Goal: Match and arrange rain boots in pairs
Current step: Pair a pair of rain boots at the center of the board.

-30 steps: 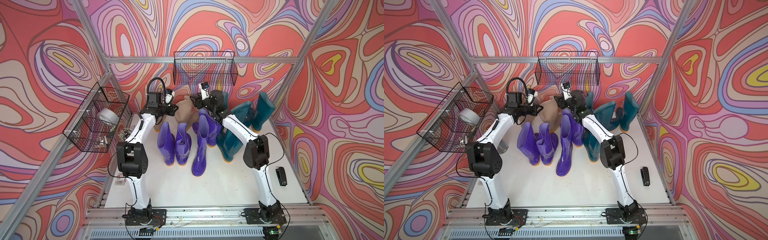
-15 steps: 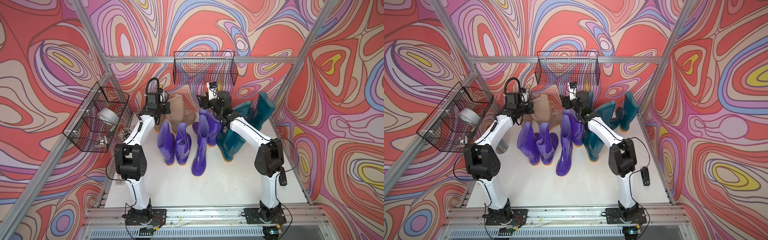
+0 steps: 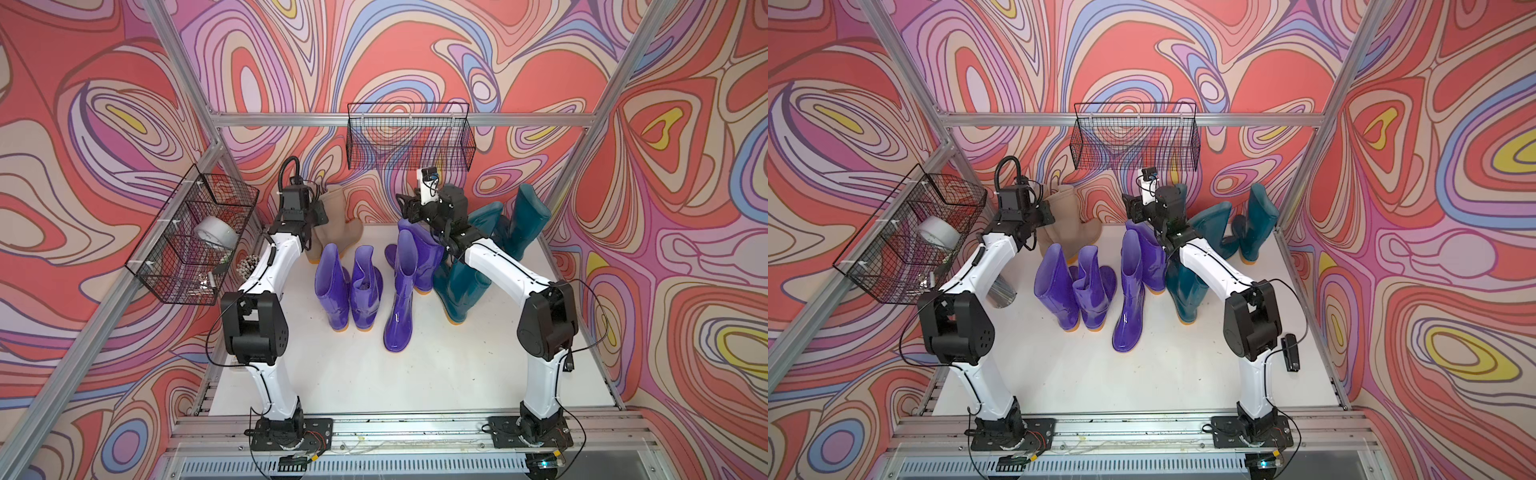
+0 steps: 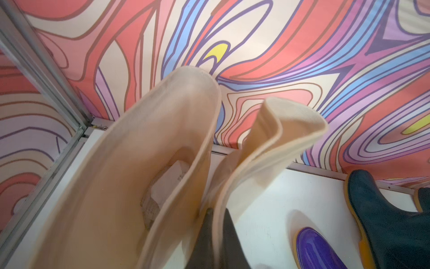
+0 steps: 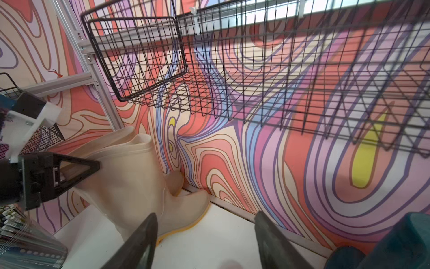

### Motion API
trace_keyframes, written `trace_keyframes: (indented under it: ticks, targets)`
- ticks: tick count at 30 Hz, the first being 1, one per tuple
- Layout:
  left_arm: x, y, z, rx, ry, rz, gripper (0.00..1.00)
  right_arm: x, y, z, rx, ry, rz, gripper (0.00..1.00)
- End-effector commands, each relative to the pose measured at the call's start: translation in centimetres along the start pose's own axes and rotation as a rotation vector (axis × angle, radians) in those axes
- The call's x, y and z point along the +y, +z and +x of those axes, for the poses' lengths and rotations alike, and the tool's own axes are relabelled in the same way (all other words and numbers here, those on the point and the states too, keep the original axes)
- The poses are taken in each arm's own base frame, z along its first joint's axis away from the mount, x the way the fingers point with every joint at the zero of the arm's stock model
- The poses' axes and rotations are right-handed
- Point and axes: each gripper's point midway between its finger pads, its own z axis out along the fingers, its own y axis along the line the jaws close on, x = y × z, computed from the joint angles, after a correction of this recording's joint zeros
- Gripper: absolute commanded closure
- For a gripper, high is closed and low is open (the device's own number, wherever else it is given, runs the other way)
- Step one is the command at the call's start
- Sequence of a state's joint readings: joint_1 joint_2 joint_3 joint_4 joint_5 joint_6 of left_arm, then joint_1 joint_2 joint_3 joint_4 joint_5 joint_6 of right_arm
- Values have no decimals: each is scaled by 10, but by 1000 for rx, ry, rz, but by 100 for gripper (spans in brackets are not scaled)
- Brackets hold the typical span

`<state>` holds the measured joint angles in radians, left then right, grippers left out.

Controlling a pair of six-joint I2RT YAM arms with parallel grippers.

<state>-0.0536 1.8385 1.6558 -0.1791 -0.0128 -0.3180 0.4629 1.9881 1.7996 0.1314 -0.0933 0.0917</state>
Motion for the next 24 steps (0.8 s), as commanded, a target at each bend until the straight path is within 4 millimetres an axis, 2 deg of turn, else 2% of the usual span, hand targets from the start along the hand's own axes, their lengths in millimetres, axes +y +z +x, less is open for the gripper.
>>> trace_keyframes:
  ticks: [1,5,8,12,13,16,17,18,20,21,24]
  targets:
    - [-19,-37,-58,-225,-71,25,100,1,-5,-5,-13,10,-8,33]
    - [-28,-25,-43,-168,-76,38,100,2,-10,-5,1,10,-11,33]
    - [-31,-27,-44,-165,-76,56,99,-1,-16,-12,5,6,12,33]
    - [-46,-38,-55,-165,-68,126,65,-6,-31,-31,-3,11,64,33]
    - [-51,-44,-60,-168,-60,142,59,-7,-36,-37,-10,15,74,33]
    - [-63,-68,-79,-193,-41,194,27,-6,-50,-54,-17,20,104,33]
    - [-67,-76,-85,-201,-35,214,22,-5,-54,-58,-14,20,109,32]
    - [-73,-86,-90,-207,-32,245,16,-4,-59,-62,-8,19,117,33]
    - [-82,-106,-99,-220,-34,296,11,0,-66,-64,6,19,139,33]
    - [-86,-116,-103,-228,-39,318,9,3,-76,-71,1,19,147,33]
    - [-92,-143,-109,-236,-53,363,8,21,-91,-66,38,-6,140,33]
